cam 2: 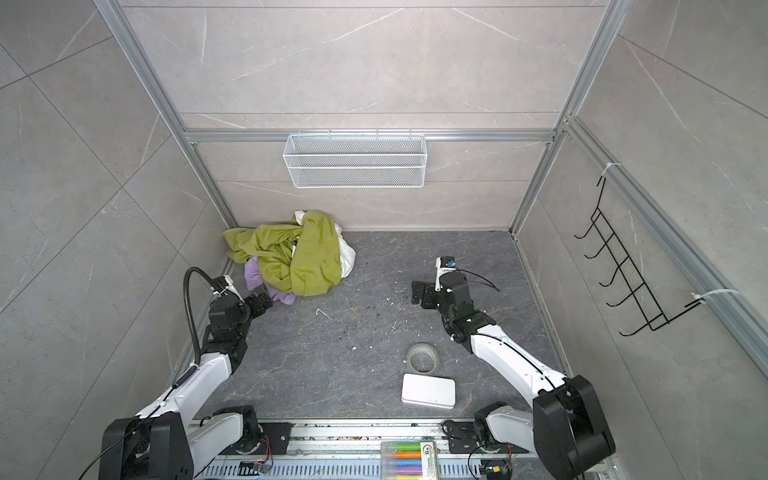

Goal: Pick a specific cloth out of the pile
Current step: 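Lower the left gripper onto the lavender shirt while the right arm reaches toward the pile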

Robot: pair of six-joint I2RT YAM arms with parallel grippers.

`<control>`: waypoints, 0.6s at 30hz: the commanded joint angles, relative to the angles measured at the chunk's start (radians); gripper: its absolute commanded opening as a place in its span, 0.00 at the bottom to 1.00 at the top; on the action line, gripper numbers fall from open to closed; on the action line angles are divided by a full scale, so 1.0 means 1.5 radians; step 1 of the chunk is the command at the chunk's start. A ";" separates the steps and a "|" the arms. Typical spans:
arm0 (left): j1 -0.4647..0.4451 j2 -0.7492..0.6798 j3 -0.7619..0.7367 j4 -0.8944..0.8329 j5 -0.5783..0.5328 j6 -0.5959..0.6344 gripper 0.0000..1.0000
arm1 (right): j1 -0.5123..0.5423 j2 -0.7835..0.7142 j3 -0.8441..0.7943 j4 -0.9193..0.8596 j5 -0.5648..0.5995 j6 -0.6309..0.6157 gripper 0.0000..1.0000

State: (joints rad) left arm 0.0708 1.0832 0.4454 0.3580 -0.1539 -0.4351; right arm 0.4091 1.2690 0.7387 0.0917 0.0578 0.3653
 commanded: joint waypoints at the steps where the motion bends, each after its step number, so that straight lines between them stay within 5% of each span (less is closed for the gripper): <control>1: 0.019 0.024 0.039 0.000 0.013 -0.063 0.98 | 0.029 0.037 0.037 -0.005 -0.027 0.039 1.00; 8: 0.077 0.124 0.086 0.016 0.078 -0.108 0.95 | 0.075 0.112 0.107 -0.003 -0.052 0.034 1.00; 18: 0.127 0.259 0.147 0.033 0.152 -0.139 0.86 | 0.215 0.291 0.278 -0.020 -0.107 -0.108 1.00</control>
State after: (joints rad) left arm 0.2440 1.4384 0.6163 0.3672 0.0162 -0.6079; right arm 0.6884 1.6444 1.0958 0.0711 -0.0593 0.2840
